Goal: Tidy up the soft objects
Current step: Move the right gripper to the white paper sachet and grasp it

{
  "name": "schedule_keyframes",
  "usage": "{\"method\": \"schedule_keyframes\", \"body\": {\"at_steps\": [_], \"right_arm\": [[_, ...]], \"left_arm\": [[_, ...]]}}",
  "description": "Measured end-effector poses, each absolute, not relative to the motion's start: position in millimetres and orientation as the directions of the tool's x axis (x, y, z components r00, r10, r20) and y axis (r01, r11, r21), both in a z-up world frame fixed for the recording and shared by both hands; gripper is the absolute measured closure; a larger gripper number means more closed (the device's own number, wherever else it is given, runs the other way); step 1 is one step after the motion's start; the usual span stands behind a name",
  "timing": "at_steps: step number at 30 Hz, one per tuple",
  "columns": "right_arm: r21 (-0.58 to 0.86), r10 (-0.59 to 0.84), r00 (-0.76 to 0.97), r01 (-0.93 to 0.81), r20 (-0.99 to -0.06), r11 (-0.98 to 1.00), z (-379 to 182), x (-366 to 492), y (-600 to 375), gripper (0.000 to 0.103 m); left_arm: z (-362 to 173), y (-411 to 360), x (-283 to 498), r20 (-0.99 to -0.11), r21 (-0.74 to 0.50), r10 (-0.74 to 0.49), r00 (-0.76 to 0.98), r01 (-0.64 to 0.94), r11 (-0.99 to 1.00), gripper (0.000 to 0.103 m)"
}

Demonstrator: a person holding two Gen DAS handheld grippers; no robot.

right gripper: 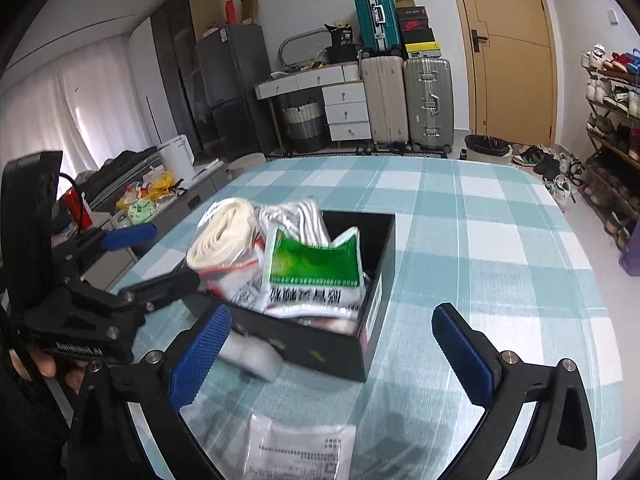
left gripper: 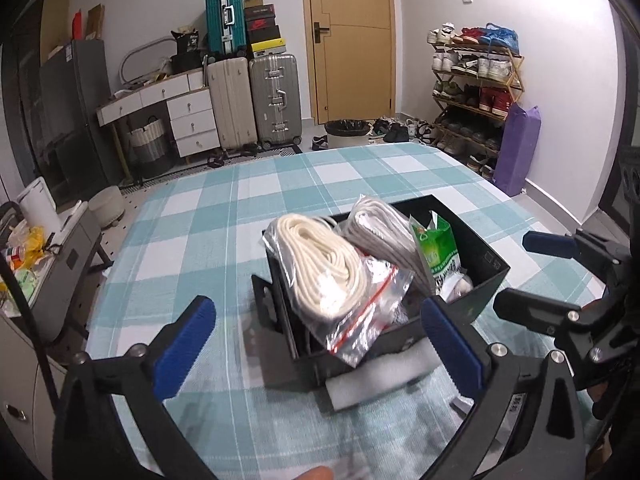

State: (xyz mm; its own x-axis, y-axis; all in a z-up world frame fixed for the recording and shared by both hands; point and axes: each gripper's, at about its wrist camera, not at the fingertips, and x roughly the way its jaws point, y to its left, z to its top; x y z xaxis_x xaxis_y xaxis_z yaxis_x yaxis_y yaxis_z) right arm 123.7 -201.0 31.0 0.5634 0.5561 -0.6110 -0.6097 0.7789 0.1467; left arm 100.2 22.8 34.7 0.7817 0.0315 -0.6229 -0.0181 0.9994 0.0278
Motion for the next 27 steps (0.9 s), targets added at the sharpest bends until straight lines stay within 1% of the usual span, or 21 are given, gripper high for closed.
{"method": "schedule_keyframes", "body": {"at_steps": [6,17,27], "right_arm": [[0.127,0.542,0.546,-0.62,-0.638,0.774,23.8,108.0,-202.8,0.001],[0.076,0.452,0.483,-0.616,-0.75,0.784,3.0,86.8,-207.2,0.001],[0.059,0.438,0.436,-0.652,-0.786,0.756,-14.9,67.5,-204.5,0.001]], "left_arm": [[30.0,22.3,88.1,-0.634,0.028,0.043,0.772,-0.033,0.999,0.0],[19.8,21.9,67.9,-0.655,0.023,0.044,0.754,-0.038,0.999,0.0],[10.0,17.1,63.6,-0.669,0.03,0.055,0.742,-0.048,0.998,0.0]]}}
